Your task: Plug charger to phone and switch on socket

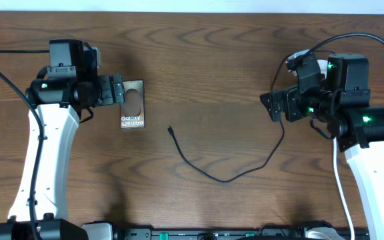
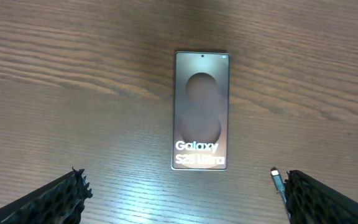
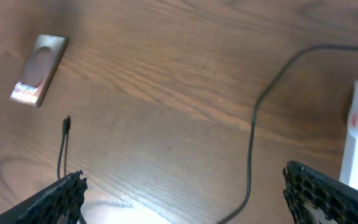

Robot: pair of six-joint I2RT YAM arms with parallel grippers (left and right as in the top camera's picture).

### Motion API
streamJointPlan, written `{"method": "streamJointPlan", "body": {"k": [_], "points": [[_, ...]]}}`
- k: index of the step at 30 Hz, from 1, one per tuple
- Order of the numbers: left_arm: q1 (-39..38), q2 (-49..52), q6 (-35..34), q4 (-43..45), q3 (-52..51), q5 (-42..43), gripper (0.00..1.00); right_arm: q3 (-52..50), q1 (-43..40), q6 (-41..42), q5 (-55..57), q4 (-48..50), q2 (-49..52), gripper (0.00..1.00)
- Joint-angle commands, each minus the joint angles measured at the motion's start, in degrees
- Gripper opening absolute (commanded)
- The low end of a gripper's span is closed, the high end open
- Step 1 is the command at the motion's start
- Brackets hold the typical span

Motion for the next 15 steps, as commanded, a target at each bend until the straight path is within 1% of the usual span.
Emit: {"method": "streamJointPlan", "body": {"k": [1,8,11,15], "points": [[0.1,1.5,0.9,-0.7,3.0,-2.0,0.98,5.6,-0.4,5.2,5.5,-3.0,2.2,0.99],[0.1,4.1,0.7,-2.7,5.1,-2.2,0.98,19.2,-0.4,6.8,11.0,-15.4,11.8,0.99],[0.0,6.5,0.7,-4.9,7.1,-2.2,0.98,22.2,-0.4,6.8,11.3,-17.6,15.2,0.99],[-1.2,10.3,0.7,-5.4,8.0,-2.2,0.98,22.5,-0.3,6.8,10.1,-17.5,17.3,0.99]]}}
